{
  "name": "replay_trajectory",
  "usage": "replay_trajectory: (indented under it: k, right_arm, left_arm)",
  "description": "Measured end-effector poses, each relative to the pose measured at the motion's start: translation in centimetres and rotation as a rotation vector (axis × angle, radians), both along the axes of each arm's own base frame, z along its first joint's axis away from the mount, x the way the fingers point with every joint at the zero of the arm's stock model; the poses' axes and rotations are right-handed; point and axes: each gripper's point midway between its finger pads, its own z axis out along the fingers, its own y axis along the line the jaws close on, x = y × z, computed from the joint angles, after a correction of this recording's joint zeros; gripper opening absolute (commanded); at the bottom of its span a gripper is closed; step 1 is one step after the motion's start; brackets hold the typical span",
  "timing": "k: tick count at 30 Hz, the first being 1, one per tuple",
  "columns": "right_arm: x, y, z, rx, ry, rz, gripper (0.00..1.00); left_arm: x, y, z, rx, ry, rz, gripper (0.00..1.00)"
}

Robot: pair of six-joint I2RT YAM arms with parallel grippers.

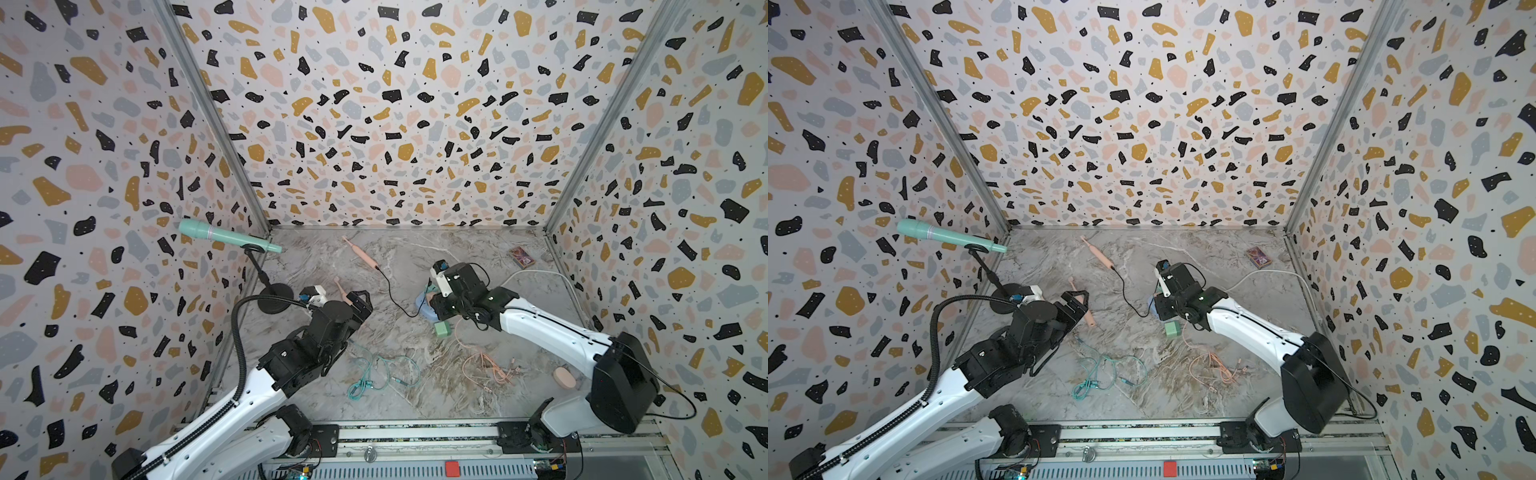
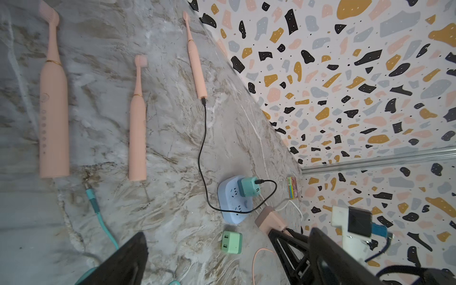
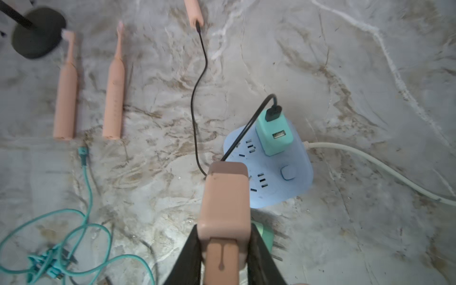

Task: Charge the electric toothbrush
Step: Insert the plug into the socket.

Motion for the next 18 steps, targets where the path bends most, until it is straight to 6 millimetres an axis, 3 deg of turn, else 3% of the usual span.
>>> replay_trajectory:
  k: [4, 18]
  right_arm:
    - [0.8, 0.0, -2.3, -0.121, 0.038, 0.041, 0.0]
    - [5.1, 1.2, -3.3, -0.31, 0.001, 0.109, 0.0]
  left_arm:
    - [-0.1, 0.5, -0.1, 0.03, -0.014, 0.002, 1.0]
    - [-0.4, 1.7, -0.8, 0.079, -0.033, 0.023, 1.0]
